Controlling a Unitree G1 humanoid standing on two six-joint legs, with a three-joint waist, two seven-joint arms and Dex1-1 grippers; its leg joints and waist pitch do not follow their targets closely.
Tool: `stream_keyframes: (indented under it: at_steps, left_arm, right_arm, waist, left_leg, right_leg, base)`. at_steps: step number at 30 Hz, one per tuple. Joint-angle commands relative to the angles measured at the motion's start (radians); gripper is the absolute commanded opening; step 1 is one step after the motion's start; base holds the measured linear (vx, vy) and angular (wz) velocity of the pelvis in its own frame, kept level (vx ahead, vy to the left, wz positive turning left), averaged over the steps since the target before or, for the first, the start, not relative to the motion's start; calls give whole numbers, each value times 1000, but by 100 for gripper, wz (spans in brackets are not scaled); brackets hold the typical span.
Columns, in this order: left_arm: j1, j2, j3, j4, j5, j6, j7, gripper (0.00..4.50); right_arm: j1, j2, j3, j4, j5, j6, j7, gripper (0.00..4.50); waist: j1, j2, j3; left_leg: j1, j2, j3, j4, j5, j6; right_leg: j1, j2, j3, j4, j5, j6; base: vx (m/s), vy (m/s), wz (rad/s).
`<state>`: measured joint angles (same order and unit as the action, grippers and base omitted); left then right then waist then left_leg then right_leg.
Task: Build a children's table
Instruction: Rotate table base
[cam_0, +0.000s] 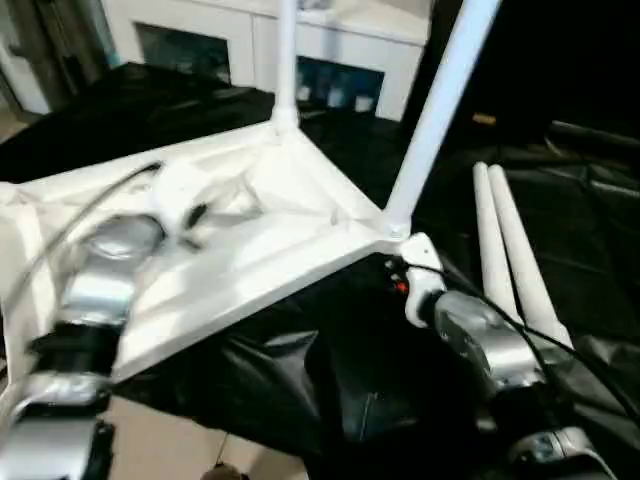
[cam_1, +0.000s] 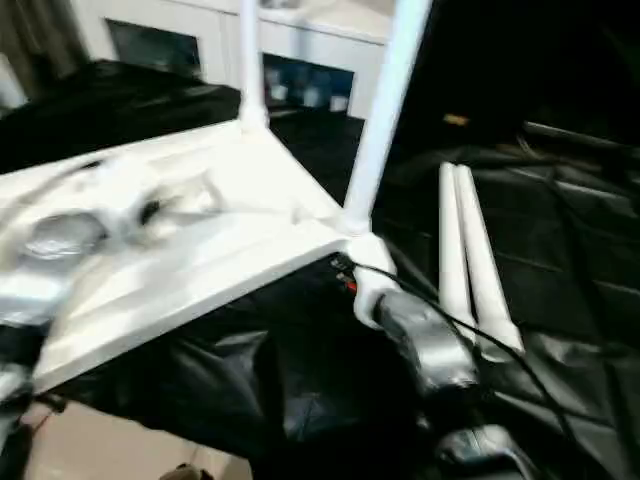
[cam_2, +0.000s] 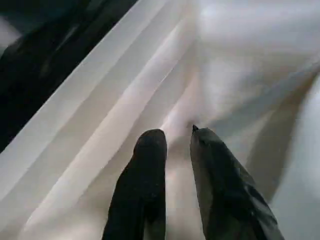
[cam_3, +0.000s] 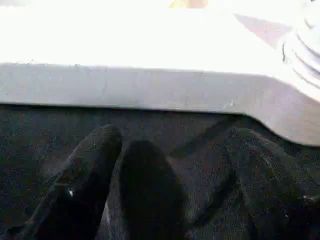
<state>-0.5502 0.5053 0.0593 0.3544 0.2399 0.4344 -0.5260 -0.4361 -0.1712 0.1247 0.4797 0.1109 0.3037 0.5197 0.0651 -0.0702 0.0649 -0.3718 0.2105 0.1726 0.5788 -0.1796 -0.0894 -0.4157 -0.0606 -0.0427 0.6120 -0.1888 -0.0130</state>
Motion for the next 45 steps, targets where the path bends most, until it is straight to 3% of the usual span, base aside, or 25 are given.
stream_keyframes:
  at_steps: [1, 3, 5, 6, 9, 10, 13, 20, 27, 31, 35, 36, 37, 38, 41, 45]
  left_arm:
    - [33, 42, 11, -57, 28, 61, -5, 60]
    - [58, 75, -1, -60, 23, 90, -9, 50]
    - [86, 106, -20, -72, 25, 129, -20, 27]
    - [105, 121, -28, -99, 30, 166, -30, 19]
    - [132, 131, -25, -154, 33, 231, -51, 6]
    - [140, 144, -34, -164, 45, 246, -73, 2]
    - [152, 155, -50, -175, 30, 270, -112, 0]
    - [197, 185, -154, -271, -133, 284, -393, 0]
    - [179, 190, -247, -325, -223, 279, -594, 0]
    - [90, 120, -290, -223, -213, 214, -606, 0]
    - [-3, 51, -321, -101, -207, 152, -614, 0]
    - [-21, 37, -324, -80, -209, 143, -611, 0]
    - [-76, -2, -332, 4, -190, 92, -572, 0]
    - [-96, -17, -332, 43, -184, 69, -556, 0]
    - [-177, -82, -333, 219, -152, -38, -471, 0]
    - [-235, -132, -341, 363, -120, -120, -381, 0]
  right_arm:
    - [-20, 5, -21, 47, -6, 8, -26, 355]
    - [-35, 16, -28, 61, -3, 12, -32, 344]
    - [-49, 23, -28, 74, -7, 14, -38, 324]
    - [-58, 27, -26, 82, -10, 17, -41, 312]
    - [-74, 33, -22, 103, -14, 15, -46, 296]
    - [-89, 39, -20, 122, -15, 10, -50, 284]
    - [-105, 44, -18, 153, -17, -4, -53, 260]
    - [-168, 63, -24, 273, -31, -60, -57, 196]
    - [-205, 73, -25, 315, -30, -84, -56, 138]
    - [-220, 82, -25, 338, -31, -103, -48, 106]
    - [-230, 89, -29, 357, -37, -120, -44, 68]
    - [-231, 89, -29, 361, -37, -123, -44, 68]
    - [-231, 87, -31, 360, -38, -126, -43, 57]
    - [-230, 85, -32, 359, -39, -127, -44, 46]
    - [-230, 73, -39, 356, -46, -135, -49, 25]
    - [-231, 57, -47, 347, -49, -141, -53, 4]
  waist:
    - [-2, 13, -70]
    - [-3, 17, -69]
    - [-5, 14, -70]
    - [-4, 19, -71]
    - [-1, 19, -72]
    - [-3, 24, -73]
    - [-2, 21, -73]
    - [-2, 26, -75]
    - [-5, 26, -70]
    - [-5, 28, -70]
    - [-5, 26, -74]
    - [-5, 30, -75]
    - [-6, 27, -75]
    - [-4, 31, -77]
    - [-5, 28, -78]
    - [-2, 24, -79]
  left_leg:
    - [19, 20, 6, -61, -102, 18]
    - [20, 19, 5, -63, -113, 5]
    - [18, 17, 4, -63, -123, -3]
    - [22, 18, 4, -62, -120, -6]
    - [22, 16, 6, -60, -104, -3]
    - [19, 16, 3, -61, -102, -5]
    - [19, 13, 4, -60, -110, -8]
    - [21, 12, 4, -60, -103, -19]
    - [20, 11, 4, -62, -168, -36]
    - [22, 9, 5, -59, -188, -42]
    - [17, 9, 1, -59, -181, -45]
    - [18, 8, 1, -57, -169, -45]
    - [15, 6, 2, -57, -157, -38]
    - [19, 6, 3, -54, -155, -37]
    - [14, 6, 2, -54, -147, -29]
    - [12, 4, 2, -51, -143, -16]
  right_leg:
    - [57, -62, 40, -48, -40, -227]
    - [53, -61, 39, -50, -61, -217]
    - [55, -59, 40, -50, -68, -210]
    - [52, -61, 41, -48, -57, -212]
    - [53, -58, 41, -47, -26, -221]
    - [57, -60, 40, -43, -20, -225]
    - [56, -58, 40, -45, -28, -225]
    - [55, -58, 40, -40, 3, -248]
    - [56, -58, 42, -45, -80, -230]
    - [52, -58, 44, -52, -112, -218]
    - [61, -60, 43, -48, -106, -213]
    - [60, -58, 43, -47, -87, -215]
    - [62, -55, 43, -47, -67, -218]
    - [61, -57, 43, -47, -59, -221]
    - [65, -57, 42, -46, -36, -228]
    - [70, -57, 42, -49, -32, -230]
  base:
    - [0, 0, 0]
    - [0, 0, 0]
    - [0, 0, 0]
    - [0, 0, 0]
    - [0, 0, 0]
    - [0, 0, 0]
    - [0, 0, 0]
    - [0, 0, 0]
    - [0, 0, 0]
    - [0, 0, 0]
    - [0, 0, 0]
    - [0, 0, 0]
    - [0, 0, 0]
    - [0, 0, 0]
    - [0, 0, 0]
    - [0, 0, 0]
